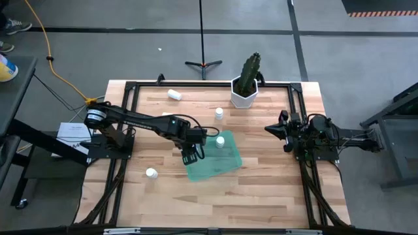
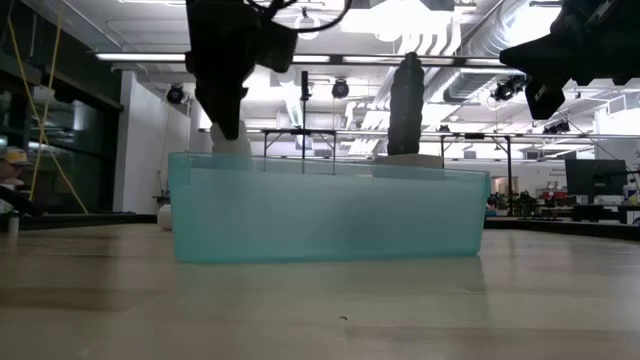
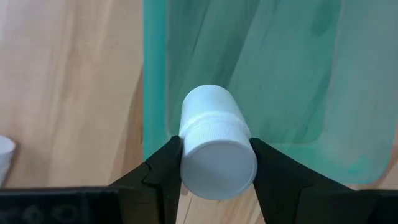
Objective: Pick and place pill bottles into a basket
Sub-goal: Put the white pill bottle into the green bin
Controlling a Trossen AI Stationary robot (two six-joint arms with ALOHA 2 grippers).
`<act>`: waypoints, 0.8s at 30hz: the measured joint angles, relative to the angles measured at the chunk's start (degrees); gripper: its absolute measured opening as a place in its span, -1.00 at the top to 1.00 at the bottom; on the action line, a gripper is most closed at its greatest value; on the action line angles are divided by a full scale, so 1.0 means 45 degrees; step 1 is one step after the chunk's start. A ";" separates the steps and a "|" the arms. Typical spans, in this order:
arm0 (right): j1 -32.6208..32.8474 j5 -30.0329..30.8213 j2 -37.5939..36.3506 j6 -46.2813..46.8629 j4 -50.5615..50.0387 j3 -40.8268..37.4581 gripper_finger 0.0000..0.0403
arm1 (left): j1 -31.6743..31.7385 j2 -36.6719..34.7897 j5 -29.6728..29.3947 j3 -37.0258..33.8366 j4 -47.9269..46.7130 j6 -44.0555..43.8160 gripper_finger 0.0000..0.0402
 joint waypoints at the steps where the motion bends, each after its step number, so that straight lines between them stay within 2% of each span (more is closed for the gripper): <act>1: 0.0000 0.0000 0.0001 -0.0001 0.0000 0.0000 1.00 | 0.0000 0.0103 0.0019 0.0002 0.0038 0.0005 0.03; 15: 0.0000 0.0011 0.0001 0.0003 -0.0088 0.0000 0.99 | 0.0022 0.0756 0.0339 -0.0005 0.0369 0.0748 0.03; 24: 0.0000 0.0016 0.0001 -0.0067 -0.0175 0.0000 1.00 | 0.0671 0.0756 0.0644 -0.0010 0.0346 0.0809 0.03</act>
